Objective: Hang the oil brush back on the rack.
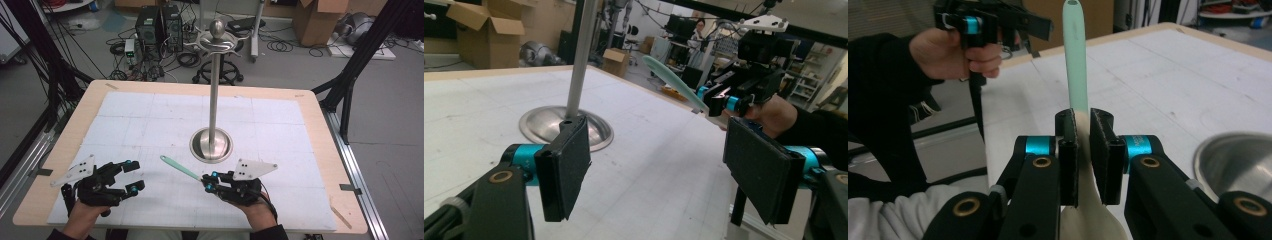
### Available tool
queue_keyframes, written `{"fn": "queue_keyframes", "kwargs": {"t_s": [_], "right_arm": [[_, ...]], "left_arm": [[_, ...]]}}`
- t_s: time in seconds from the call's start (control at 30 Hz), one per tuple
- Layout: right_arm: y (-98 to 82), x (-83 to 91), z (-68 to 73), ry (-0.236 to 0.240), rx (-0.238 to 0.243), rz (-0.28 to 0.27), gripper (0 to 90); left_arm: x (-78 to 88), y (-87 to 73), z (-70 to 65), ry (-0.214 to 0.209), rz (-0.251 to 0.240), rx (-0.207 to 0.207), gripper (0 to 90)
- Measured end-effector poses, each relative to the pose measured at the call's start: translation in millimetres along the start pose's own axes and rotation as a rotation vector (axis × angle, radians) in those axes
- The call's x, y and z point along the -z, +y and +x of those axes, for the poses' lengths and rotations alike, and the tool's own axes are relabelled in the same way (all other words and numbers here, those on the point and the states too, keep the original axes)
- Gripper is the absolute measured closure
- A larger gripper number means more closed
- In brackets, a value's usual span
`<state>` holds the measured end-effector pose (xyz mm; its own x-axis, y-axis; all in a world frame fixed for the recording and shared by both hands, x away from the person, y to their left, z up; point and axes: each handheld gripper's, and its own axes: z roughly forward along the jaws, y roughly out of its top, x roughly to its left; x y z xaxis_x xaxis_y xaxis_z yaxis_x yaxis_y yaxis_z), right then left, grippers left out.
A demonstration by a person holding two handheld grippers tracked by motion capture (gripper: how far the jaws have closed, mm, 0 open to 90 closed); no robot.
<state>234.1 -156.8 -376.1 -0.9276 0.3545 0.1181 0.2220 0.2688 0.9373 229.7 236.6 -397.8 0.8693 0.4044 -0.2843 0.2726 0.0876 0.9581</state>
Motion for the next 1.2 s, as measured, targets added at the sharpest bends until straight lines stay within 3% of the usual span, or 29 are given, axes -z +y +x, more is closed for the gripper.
{"fn": "queue_keyframes", "kwargs": {"t_s": [0.2, 0.37, 0.67, 0.9, 1.2], "right_arm": [[9.1, -4.3, 9.4, 0.049, 0.024, -0.035, 82.3], [13.2, -5.6, 14.9, 0.081, 0.034, -0.055, 82.3], [15.2, -3.5, 17.5, 0.105, 0.033, -0.083, 82.3], [15.6, -3.0, 21.0, 0.161, 0.027, -0.102, 82.3], [14.7, -5.0, 21.2, 0.198, 0.013, -0.118, 82.2]], "left_arm": [[-8.5, 1.8, -2.5, -0.056, -0.003, 0.013, 28.2], [-20.9, 4.4, -8.7, -0.132, -0.004, 0.018, 29.5], [-39.8, 8.0, -17.8, -0.206, 0.004, 0.025, 31.3], [-49.7, 16.5, -24.1, -0.28, -0.028, 0.013, 40.7], [-53.4, 25.8, -28.9, -0.329, -0.048, -0.009, 47.9]]}}
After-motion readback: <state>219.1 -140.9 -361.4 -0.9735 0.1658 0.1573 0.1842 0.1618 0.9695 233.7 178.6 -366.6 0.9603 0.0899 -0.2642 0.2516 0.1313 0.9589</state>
